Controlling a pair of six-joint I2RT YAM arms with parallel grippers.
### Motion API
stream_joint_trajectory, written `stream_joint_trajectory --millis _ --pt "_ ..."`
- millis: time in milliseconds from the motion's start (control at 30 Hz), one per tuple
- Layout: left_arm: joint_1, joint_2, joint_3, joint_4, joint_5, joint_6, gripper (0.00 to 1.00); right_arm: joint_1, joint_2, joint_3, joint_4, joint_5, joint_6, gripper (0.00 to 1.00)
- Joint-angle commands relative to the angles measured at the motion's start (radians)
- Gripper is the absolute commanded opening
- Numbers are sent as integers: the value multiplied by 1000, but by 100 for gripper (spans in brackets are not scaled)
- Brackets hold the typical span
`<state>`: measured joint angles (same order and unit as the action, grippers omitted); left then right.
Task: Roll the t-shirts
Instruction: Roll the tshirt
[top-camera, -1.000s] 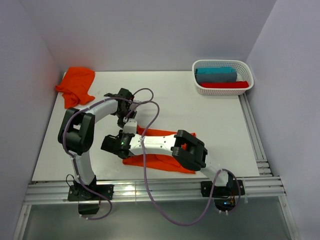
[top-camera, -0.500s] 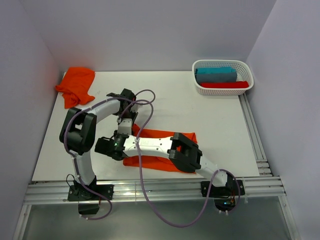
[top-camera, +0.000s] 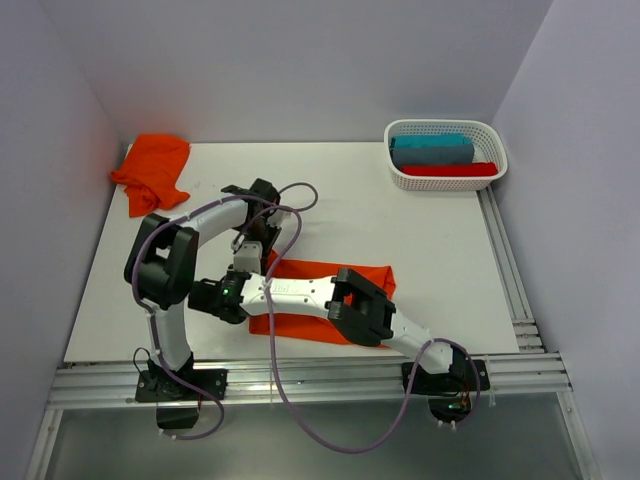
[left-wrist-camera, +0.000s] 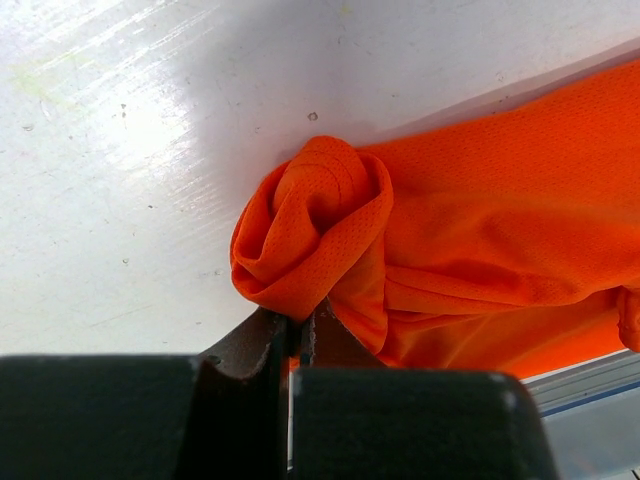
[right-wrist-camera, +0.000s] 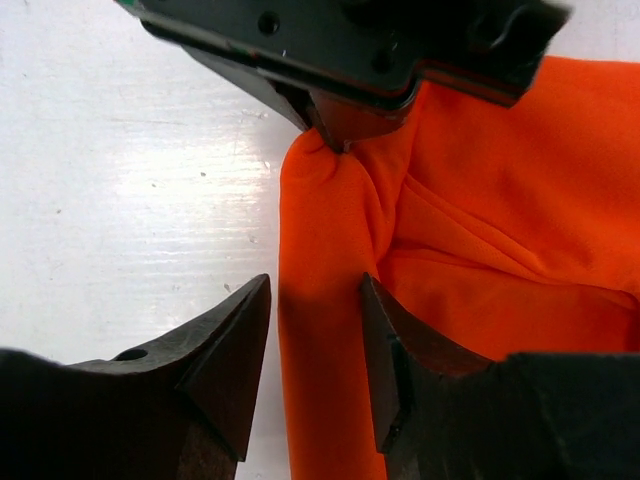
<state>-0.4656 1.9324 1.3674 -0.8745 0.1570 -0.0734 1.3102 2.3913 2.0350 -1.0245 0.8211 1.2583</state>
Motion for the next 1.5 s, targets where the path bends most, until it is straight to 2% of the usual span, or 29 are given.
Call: stream_joint_trajectory --millis 0,233,267,333,433,533,667,700,833,867,933,1000,1133,1233,1333,1467 --pt "-21 13 36 -32 -11 -25 0 1 42 42 -46 -3 -4 48" --pt "-24 31 73 -44 -5 -39 3 -2 49 -10 -66 -69 22 38" --pt "-22 37 76 -50 -4 -39 5 0 43 -22 -54 -74 29 33" --pt "-22 40 96 -57 10 -37 14 0 5 -97 -16 -91 29 29" --pt "-22 42 133 -70 45 -29 32 -5 -96 -277 169 -135 3 26" --pt "-13 28 189 -87 106 -8 52 -20 -234 -471 447 -178 -14 24" --pt "30 16 294 -121 217 27 65 -37 -367 -708 705 -234 4 24" --pt "38 14 306 -136 231 33 66 -42 -392 -801 755 -244 12 24" --pt "90 -1 328 -153 329 98 70 -60 -487 -990 1001 -292 78 24" --pt "119 -6 309 -149 364 113 71 -63 -515 -1024 1026 -318 85 24" --pt "142 -24 280 -136 412 138 72 -77 -540 -1128 1183 -344 119 24" --pt "173 -41 213 -121 469 170 72 -86 -563 -1235 1294 -398 139 24" --pt "188 -84 84 -60 541 245 74 -127 -548 -1392 1646 -494 191 24" --pt "189 -101 -5 -28 601 309 75 -144 -512 -1472 1792 -542 223 25" --pt "189 -104 -71 20 647 330 75 -147 -491 -1489 1807 -556 239 25" --pt "177 -75 -129 78 621 317 75 -149 -477 -1497 1830 -571 243 25"
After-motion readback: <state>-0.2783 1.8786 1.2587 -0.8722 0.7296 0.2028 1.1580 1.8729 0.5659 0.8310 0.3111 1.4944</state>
